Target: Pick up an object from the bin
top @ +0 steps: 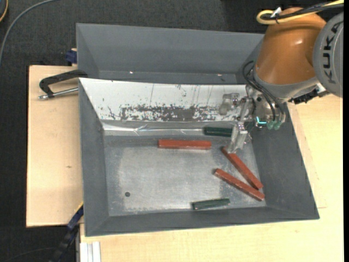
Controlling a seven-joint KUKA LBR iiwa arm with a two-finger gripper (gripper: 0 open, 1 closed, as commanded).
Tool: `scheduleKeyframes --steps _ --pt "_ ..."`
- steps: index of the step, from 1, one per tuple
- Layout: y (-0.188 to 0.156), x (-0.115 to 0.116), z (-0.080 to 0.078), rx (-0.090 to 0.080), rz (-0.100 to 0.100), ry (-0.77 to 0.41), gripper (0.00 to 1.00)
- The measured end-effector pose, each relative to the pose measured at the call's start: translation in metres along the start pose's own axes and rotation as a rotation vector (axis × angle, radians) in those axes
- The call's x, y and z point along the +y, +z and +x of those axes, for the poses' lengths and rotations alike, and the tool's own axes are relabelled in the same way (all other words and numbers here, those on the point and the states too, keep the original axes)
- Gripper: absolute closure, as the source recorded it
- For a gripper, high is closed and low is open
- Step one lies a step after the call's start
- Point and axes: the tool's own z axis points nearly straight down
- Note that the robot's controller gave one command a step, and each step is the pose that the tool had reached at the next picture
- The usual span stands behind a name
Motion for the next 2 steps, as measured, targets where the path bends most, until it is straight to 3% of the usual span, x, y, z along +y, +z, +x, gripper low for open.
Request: scheduleKeyframes --steps 1,2 --pt "0.146 0.095 -0.006 0.0 -0.002 0.024 0.0" --pt "0.109 0.123 -0.001 -0.015 -0.001 -0.109 0.0"
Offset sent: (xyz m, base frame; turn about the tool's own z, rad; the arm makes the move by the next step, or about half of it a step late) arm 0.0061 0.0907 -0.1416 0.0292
